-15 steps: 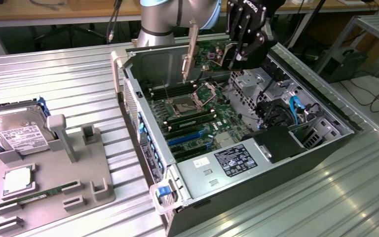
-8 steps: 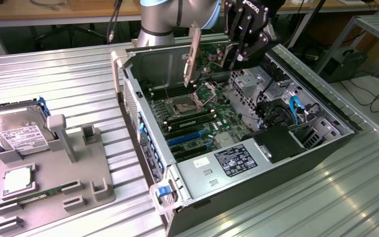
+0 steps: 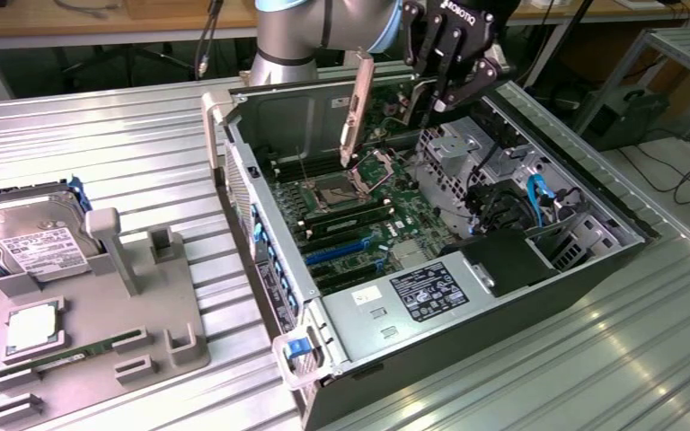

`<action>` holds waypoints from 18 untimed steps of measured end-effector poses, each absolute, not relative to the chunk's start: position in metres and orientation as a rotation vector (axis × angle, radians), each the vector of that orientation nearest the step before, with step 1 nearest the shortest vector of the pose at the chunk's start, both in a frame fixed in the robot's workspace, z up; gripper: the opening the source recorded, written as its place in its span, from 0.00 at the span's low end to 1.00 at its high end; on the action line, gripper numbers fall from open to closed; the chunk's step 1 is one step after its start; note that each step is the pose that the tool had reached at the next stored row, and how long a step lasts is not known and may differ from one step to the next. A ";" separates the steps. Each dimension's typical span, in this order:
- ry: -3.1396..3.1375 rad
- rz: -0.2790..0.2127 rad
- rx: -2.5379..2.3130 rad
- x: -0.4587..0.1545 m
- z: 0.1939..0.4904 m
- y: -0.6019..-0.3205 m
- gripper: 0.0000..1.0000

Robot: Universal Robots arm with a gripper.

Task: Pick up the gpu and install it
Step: 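Insert the gpu into the slot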

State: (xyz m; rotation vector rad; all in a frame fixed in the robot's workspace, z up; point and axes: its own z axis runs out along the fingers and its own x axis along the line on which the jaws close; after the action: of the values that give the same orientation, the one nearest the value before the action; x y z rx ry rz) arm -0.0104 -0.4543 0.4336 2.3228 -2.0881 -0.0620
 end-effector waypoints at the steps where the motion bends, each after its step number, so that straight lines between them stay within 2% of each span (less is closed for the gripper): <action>1: -2.074 -0.062 2.335 -0.010 0.434 -0.454 0.28; 18: -1.754 -0.058 2.578 -0.010 0.432 -0.454 0.28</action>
State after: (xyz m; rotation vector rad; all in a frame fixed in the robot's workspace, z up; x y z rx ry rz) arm -0.0104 -0.4544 0.4324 2.5780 -1.7544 -0.0576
